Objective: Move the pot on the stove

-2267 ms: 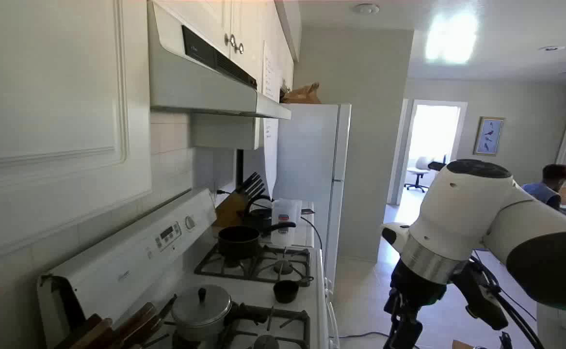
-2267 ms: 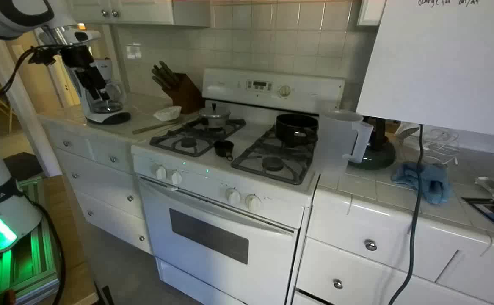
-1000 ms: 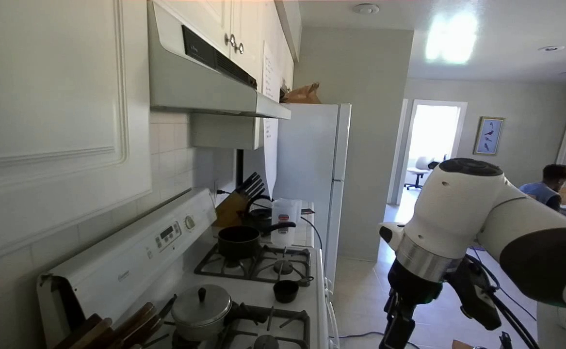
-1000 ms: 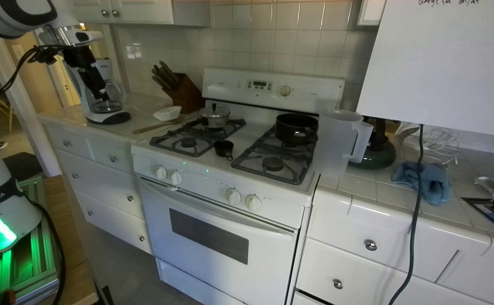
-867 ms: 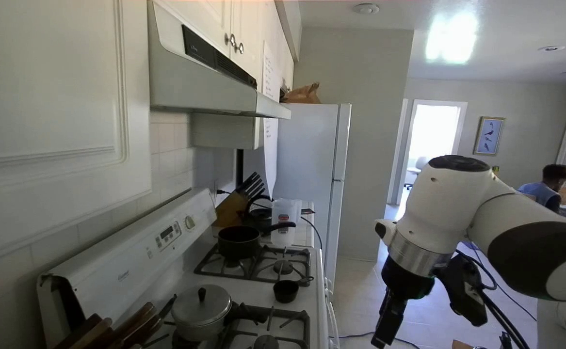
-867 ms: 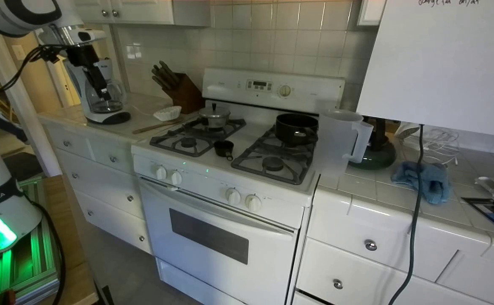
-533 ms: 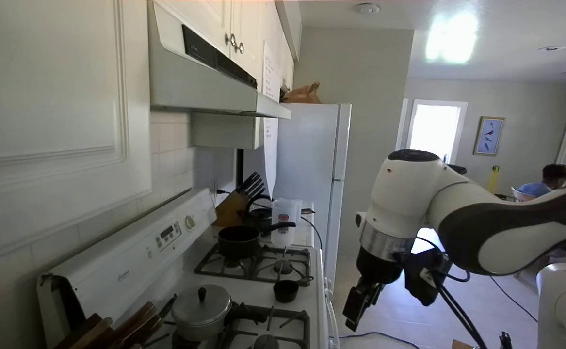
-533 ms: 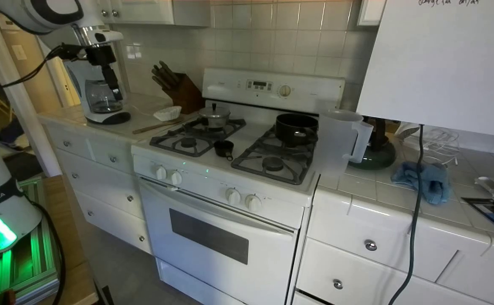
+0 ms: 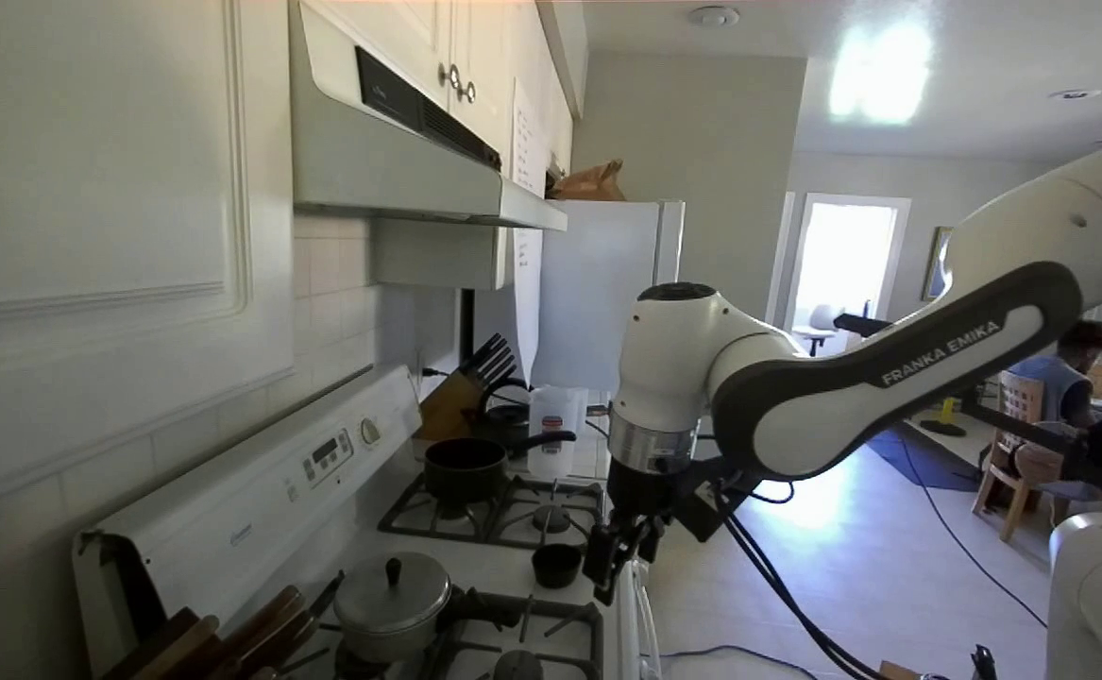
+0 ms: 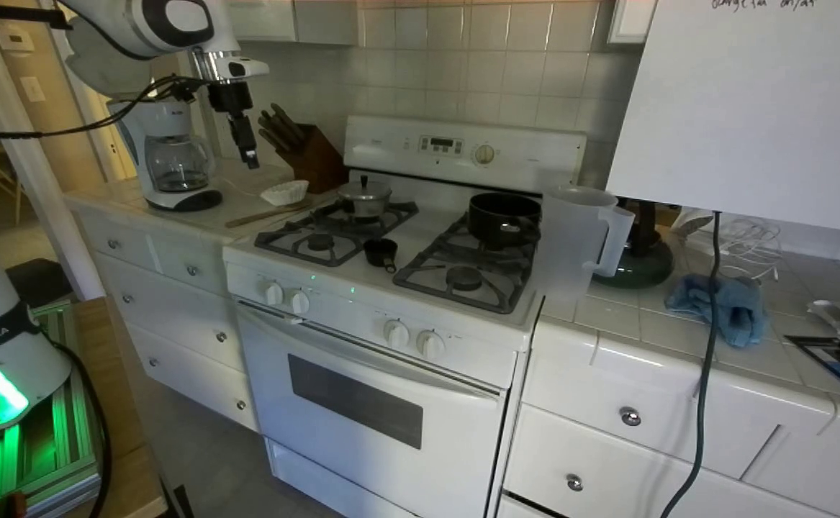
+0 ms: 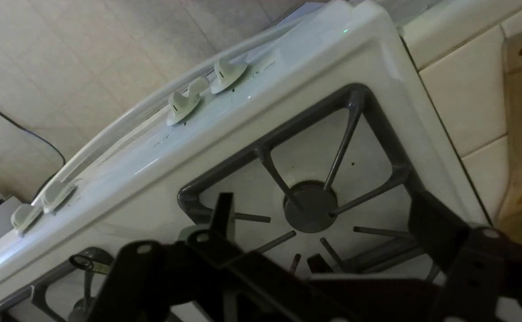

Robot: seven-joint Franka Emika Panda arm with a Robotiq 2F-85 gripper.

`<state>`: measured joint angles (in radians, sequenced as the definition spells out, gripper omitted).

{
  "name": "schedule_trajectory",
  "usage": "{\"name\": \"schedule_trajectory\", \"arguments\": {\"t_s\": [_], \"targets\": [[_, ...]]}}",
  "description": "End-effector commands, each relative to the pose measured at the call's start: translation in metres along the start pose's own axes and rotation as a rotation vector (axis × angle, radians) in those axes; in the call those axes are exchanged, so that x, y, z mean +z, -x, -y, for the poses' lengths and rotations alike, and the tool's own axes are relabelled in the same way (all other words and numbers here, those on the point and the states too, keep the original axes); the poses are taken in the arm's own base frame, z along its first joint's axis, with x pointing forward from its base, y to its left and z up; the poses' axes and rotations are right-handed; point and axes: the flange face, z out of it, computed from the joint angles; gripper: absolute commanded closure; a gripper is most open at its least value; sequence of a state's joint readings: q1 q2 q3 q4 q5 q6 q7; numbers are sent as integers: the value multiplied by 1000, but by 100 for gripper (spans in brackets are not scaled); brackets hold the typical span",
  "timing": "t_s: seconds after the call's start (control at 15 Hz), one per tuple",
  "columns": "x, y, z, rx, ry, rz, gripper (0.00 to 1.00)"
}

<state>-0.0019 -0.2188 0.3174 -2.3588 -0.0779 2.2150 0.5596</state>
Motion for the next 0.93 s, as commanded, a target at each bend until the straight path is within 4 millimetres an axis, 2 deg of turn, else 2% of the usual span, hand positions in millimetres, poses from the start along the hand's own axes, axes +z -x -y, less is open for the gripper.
{"name": "schedule_trajectory", "arguments": {"t_s": [0.0, 0.2, 0.27, 0.4, 0.67, 0.87], "targets": [[20, -46, 9, -96, -2, 37, 0], [35, -77, 13, -103, -31, 98, 0], [27, -54, 3, -86, -25, 55, 0], [36, -70, 6, -88, -30, 78, 0], [40, -75, 11, -92, -32, 86, 0], [53, -92, 16, -104, -51, 48, 0]]}}
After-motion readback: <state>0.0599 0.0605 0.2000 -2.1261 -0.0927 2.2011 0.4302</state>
